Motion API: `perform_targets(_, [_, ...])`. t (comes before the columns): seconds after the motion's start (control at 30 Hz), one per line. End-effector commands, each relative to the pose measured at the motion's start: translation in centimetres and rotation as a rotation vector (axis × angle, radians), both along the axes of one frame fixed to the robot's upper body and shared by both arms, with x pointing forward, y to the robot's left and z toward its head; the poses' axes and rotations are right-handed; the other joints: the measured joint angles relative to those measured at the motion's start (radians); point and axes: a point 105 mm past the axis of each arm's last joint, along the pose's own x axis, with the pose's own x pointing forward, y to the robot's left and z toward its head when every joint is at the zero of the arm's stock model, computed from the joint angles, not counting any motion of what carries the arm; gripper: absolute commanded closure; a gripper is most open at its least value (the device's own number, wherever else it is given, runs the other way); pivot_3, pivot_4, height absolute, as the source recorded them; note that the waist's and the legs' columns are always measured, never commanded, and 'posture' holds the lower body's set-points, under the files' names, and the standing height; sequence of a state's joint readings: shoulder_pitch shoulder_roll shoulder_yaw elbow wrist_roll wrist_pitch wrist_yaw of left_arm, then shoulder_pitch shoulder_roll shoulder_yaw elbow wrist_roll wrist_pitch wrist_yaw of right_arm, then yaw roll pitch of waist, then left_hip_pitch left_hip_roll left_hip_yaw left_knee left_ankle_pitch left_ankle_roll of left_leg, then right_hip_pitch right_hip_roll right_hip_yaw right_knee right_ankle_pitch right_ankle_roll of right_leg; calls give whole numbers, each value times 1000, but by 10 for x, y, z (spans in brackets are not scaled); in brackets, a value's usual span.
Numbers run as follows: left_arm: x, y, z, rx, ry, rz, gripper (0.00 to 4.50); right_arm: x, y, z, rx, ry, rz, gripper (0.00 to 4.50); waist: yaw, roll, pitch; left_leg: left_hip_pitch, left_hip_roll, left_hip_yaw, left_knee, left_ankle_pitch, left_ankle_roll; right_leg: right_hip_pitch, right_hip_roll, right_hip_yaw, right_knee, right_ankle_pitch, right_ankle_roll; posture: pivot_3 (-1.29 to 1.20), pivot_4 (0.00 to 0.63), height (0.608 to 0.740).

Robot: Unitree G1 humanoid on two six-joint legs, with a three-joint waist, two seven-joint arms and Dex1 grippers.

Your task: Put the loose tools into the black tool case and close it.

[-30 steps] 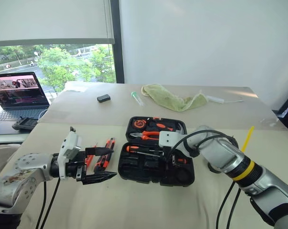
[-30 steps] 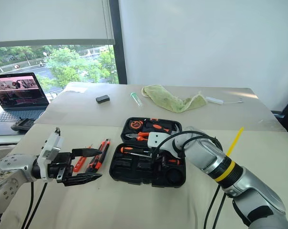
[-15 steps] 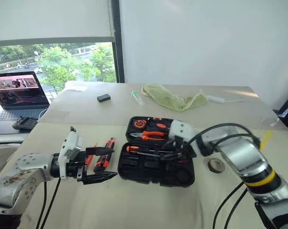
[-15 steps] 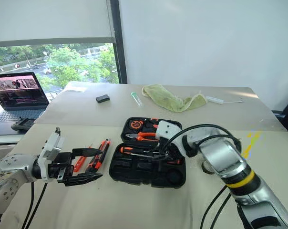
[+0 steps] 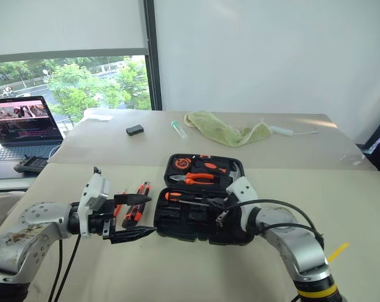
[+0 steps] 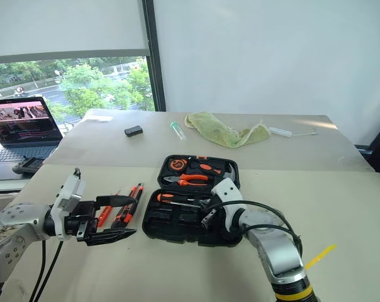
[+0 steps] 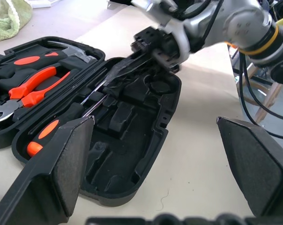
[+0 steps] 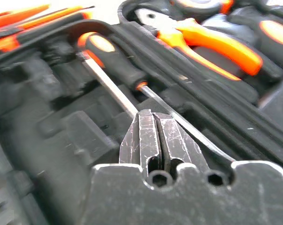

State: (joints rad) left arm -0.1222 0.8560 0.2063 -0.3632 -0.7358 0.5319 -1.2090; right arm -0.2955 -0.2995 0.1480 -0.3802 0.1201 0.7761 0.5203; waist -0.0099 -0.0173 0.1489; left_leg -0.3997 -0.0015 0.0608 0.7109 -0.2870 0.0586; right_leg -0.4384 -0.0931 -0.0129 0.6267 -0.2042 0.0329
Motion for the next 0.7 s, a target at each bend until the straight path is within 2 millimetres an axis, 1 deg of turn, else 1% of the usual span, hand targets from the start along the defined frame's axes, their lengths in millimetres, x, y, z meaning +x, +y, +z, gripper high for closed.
perform_targets(0.03, [-2, -2, 12, 9, -42, -24, 0, 3, 3, 5, 14, -58, -30, 4454, 0, 0, 0, 0, 0, 0, 0, 0, 0, 0, 0, 0, 0, 0, 0, 0, 150, 740])
perform_targets(0.1, [-1, -1, 12, 11, -42, -22, 0, 4, 2, -1, 6, -38, -44, 4454, -1, 0, 0, 0, 0, 0, 0, 1, -1, 0, 0, 0, 0, 0, 0, 0, 150, 740])
perform_targets(0.2, [-2, -2, 12, 12, -43, -21, 0, -3, 2, -29, -95, 37, -3, 4454, -2, 0, 0, 1, 0, 0, 0, 0, -1, 1, 0, 0, 0, 0, 0, 0, 150, 740])
perform_targets(0.3, [-2, -2, 11, 11, -43, -19, 0, -14, 6, -55, -208, 101, 89, 4454, -2, -1, 0, 4, 0, 0, 0, 0, 0, 4, 0, 0, -1, -1, -1, 0, 150, 740])
perform_targets(0.4, [-1, -3, 11, 10, -43, -15, 0, -15, 7, -69, -297, 131, 134, 4454, -3, -5, -3, 15, 1, 0, -4, -1, 1, 15, 0, -1, -3, -3, -1, 0, 150, 740])
perform_targets(0.5, [-1, -4, 10, 10, -42, -14, 0, -13, 6, -77, -374, 121, 172, 4454, -4, -14, -9, 24, 1, 0, -12, -1, 0, 19, 0, 0, -4, -5, -4, 0, 150, 740])
perform_targets(0.6, [-1, -3, 10, 10, -41, -9, 0, -13, 1, -82, -441, 97, 203, 4454, -4, -17, -12, 31, 2, 0, -17, -1, -4, 20, 1, 0, -3, -7, -7, 0, 150, 740])
perform_targets(0.63, [-1, -3, 9, 10, -40, -7, 0, -12, -1, -82, -458, 83, 211, 4454, -3, -18, -13, 31, 3, 0, -17, -1, -5, 21, 1, 0, -2, -7, -8, 0, 150, 740])
perform_targets(0.7, [-2, -3, 8, 11, -38, -5, 0, -8, -4, -73, -427, 51, 180, 4454, -3, -19, -14, 31, 3, 0, -17, -1, -5, 21, 1, 0, -2, -8, -8, 0, 150, 740])
